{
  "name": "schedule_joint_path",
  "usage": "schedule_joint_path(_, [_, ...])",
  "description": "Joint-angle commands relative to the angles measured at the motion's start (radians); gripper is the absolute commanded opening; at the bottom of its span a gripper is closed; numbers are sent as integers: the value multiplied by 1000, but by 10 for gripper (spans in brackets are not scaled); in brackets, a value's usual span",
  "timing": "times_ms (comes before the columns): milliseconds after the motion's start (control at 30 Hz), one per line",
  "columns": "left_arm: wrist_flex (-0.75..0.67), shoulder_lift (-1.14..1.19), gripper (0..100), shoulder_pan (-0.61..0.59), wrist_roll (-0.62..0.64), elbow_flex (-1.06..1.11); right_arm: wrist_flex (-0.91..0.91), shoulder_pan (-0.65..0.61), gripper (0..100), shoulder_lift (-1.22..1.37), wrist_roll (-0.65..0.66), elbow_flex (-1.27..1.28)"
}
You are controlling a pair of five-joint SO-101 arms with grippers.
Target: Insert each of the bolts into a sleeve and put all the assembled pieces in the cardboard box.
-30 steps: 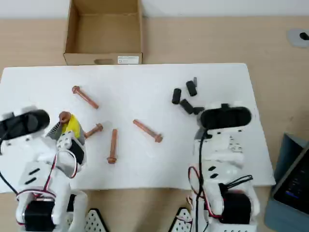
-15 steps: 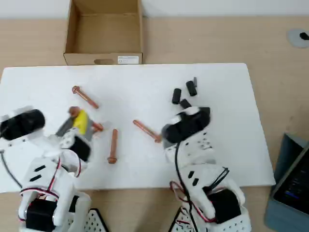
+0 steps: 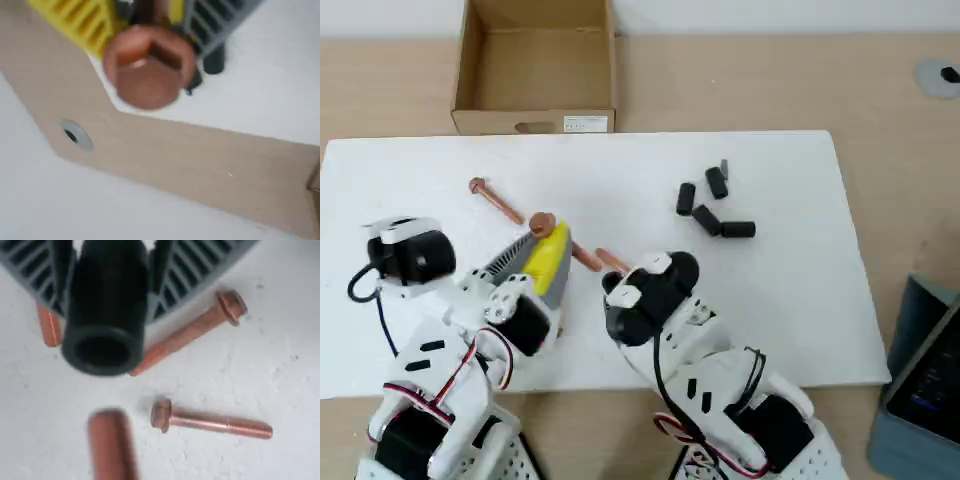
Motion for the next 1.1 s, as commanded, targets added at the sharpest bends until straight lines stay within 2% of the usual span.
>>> schedule_joint_path(0, [-23,-8,1,32,0,-15,-28,-15,9,-119,25,-1])
schedule_joint_path(433, [-21,-5,1,60,-112,21,-29,-16,9,-119,49,-1])
schedule_joint_path(600, [-21,-5,1,61,-112,31,-29,-16,9,-119,91,-1])
schedule_joint_path(1067, [9,-5,1,75,-114,6,-29,-16,9,-119,89,7])
